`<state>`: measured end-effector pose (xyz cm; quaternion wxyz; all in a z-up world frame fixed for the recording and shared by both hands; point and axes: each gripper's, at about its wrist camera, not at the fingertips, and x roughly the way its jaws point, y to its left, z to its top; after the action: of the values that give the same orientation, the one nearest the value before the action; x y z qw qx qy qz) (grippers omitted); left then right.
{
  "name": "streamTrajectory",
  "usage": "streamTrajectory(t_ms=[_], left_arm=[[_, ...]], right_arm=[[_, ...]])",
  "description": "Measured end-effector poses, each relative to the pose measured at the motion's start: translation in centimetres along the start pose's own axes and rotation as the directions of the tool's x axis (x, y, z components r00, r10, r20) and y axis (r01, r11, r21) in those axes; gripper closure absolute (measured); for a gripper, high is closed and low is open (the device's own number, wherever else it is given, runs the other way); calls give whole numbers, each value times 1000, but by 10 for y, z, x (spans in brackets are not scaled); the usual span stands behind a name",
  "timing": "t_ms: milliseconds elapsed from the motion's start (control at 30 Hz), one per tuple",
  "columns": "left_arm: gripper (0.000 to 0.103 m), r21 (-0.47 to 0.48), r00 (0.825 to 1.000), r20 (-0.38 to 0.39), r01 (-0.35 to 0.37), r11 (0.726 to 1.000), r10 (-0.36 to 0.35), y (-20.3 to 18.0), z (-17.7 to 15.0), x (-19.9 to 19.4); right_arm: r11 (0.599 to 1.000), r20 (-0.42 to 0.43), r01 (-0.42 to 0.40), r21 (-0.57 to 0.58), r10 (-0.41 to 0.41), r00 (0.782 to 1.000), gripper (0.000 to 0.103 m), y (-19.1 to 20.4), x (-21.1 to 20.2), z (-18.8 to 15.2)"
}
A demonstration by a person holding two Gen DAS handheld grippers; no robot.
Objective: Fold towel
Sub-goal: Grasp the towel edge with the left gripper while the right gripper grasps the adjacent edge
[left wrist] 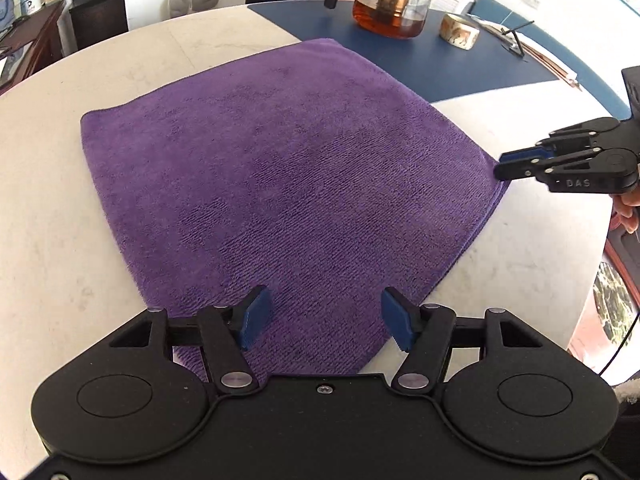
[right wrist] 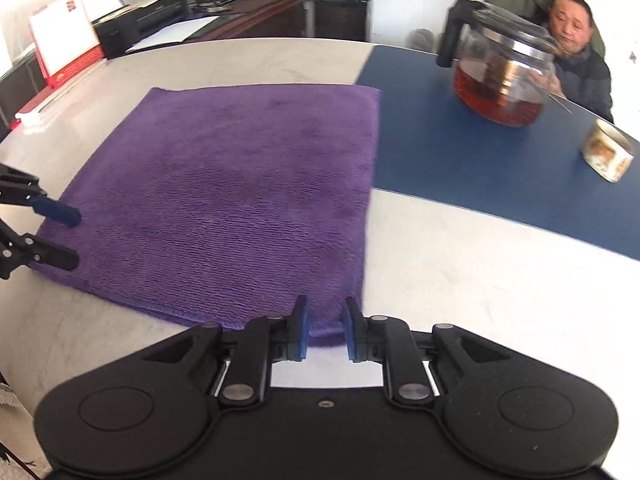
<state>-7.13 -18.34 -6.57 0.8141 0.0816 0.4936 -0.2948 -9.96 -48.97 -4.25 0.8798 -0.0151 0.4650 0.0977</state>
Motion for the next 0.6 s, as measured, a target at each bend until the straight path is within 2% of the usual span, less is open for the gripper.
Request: streamTrajectory(t_ms=[67, 167, 300, 600], left_arm=[[42, -8, 1000, 2, -1, 1000, 1, 5, -5, -12], [42, -57, 1000, -26, -9, 998, 8, 8, -15, -25], [42, -149, 997, -79, -35, 988, 23, 7, -25, -29], [42, -321, 993, -111, -83, 944, 49, 17, -34, -32]], right_arm=[[996, 30, 7, 85, -9, 1000, 68, -4, -16, -4], [988, 47, 11, 156, -18, 999, 65, -3, -24, -12], [979, 25, 21, 201, -26, 999, 62, -2, -11, -19], [963, 12, -28, 270, 26, 1000, 59, -15, 10, -18]])
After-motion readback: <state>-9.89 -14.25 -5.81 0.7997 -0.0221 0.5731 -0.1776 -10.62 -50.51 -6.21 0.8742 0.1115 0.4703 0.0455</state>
